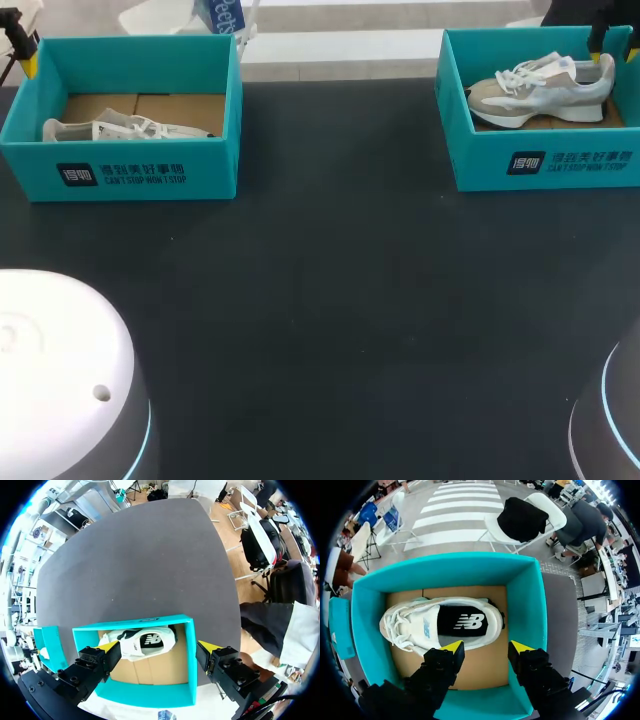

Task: Take the shoe out of the shoebox, open the shoe tongue, remove and reinsert the insole, then place the shoe into the shoebox

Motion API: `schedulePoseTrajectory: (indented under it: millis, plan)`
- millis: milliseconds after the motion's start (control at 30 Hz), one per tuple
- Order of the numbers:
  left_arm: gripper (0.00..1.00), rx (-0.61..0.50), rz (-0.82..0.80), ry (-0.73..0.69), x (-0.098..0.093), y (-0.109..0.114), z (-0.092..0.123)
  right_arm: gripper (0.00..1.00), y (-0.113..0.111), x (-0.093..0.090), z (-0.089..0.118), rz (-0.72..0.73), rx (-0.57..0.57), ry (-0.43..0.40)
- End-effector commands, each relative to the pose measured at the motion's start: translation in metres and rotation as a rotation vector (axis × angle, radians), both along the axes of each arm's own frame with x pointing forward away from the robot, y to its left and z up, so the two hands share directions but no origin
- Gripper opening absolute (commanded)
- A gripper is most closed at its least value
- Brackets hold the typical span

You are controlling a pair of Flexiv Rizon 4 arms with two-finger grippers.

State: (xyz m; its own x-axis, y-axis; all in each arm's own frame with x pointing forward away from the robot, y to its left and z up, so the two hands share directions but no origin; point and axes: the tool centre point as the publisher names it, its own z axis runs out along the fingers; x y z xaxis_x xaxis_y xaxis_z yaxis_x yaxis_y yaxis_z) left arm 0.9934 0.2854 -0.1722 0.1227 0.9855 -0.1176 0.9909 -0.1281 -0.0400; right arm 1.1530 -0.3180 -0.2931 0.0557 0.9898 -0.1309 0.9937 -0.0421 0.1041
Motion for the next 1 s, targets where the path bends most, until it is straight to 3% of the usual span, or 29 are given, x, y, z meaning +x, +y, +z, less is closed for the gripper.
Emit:
schedulePoseTrajectory:
  millis: [33,100,500,1000]
  plan:
    - [1.00,0.003,0.000,-0.002,-0.001,0.000,0.000,0.55,-0.007,0.006,-0.005,0.005,0.011,0.031]
    - [1.00,0.003,0.000,-0.002,-0.001,0.000,0.000,0.52,-0.009,0.008,-0.007,0.007,0.019,0.037]
    - [1.00,0.003,0.000,-0.002,-0.001,0.000,0.000,0.53,-0.010,0.027,-0.021,0.026,0.037,0.051]
    - [1.00,0.003,0.000,-0.002,-0.001,0.000,0.000,0.50,-0.019,0.035,-0.035,0.051,0.021,0.070]
